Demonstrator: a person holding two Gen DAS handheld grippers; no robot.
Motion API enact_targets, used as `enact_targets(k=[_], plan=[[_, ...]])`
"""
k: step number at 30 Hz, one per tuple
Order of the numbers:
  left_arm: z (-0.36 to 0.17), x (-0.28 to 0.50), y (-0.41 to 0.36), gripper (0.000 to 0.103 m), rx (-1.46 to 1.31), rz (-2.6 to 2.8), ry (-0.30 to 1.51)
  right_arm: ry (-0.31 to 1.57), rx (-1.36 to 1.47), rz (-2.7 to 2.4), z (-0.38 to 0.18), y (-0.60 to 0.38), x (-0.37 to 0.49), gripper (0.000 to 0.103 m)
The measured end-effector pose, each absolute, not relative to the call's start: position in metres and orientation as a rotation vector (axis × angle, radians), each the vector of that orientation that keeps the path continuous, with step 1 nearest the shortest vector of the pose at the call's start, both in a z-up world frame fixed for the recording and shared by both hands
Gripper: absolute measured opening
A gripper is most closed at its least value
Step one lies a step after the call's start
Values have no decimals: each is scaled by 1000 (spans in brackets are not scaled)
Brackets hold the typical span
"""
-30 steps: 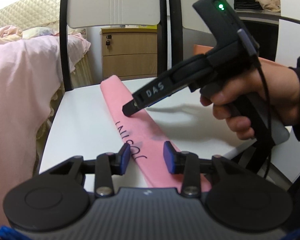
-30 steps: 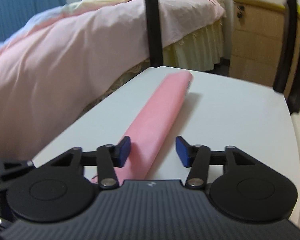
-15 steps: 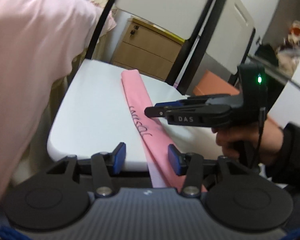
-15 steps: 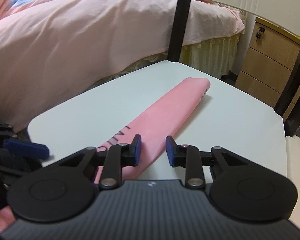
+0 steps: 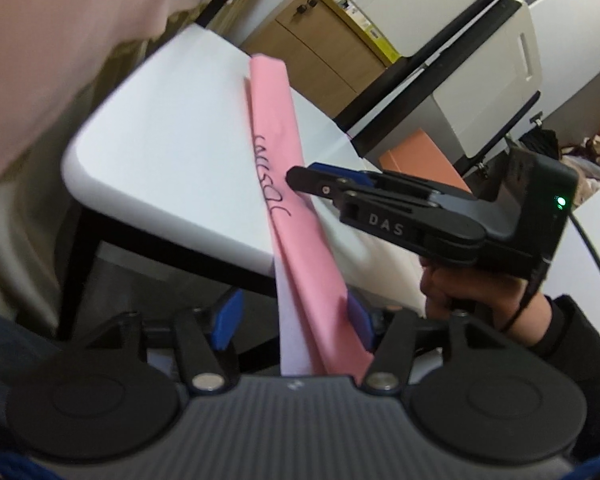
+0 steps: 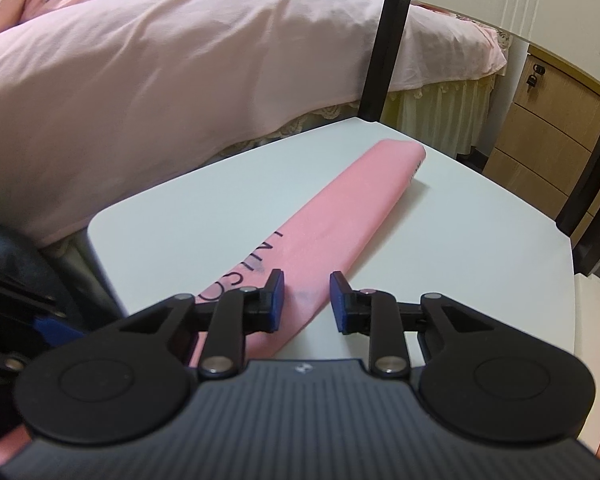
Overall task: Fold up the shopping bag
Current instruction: 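Move the left gripper to one end of the pink tube and grasp it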
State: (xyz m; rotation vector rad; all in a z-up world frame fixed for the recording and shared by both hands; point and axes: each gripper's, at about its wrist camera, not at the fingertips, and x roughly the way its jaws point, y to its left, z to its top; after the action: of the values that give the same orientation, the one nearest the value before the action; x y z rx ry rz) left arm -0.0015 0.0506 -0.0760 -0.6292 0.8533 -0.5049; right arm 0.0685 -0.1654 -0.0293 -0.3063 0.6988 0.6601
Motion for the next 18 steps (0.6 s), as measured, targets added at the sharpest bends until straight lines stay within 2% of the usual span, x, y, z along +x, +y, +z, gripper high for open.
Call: enact_targets(k=[18], plan=[[-101,24,22,61,-751,-584,914,744,-244,665,-28,-174,60,28]])
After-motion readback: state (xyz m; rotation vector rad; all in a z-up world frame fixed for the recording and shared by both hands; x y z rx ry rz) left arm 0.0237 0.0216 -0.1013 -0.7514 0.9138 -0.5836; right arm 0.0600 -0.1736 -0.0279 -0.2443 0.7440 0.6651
